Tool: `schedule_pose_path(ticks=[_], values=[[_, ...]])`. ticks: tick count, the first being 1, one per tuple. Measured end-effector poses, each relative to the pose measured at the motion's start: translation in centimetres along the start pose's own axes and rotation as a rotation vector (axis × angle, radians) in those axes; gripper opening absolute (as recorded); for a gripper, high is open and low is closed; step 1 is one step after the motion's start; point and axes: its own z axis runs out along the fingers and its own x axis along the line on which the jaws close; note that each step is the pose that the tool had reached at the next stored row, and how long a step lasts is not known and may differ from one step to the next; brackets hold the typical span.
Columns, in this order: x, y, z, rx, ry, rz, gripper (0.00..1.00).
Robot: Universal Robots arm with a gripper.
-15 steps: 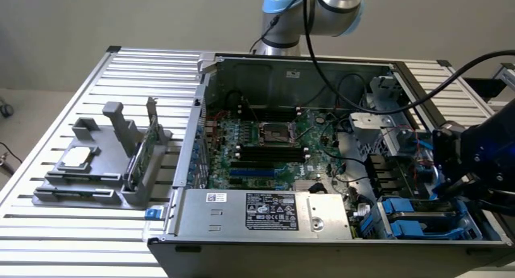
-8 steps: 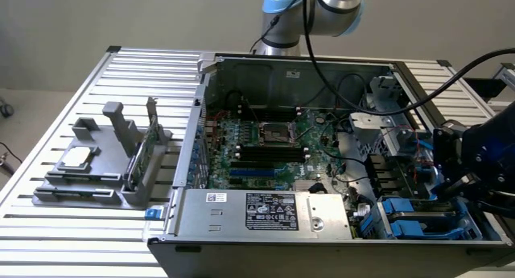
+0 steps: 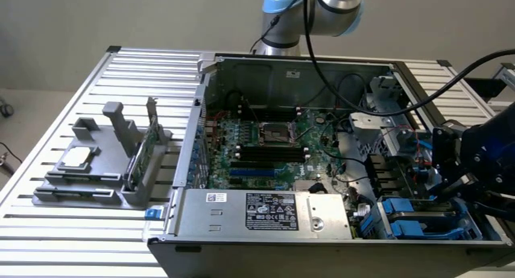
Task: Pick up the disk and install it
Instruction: 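Insert the first disk wire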
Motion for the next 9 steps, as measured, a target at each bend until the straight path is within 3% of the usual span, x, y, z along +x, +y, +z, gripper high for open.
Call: schedule_pose_path(ticks=[9], values=[[0.0,-0.01,0.0,0.0015,-0.0004,0.076,0.16]])
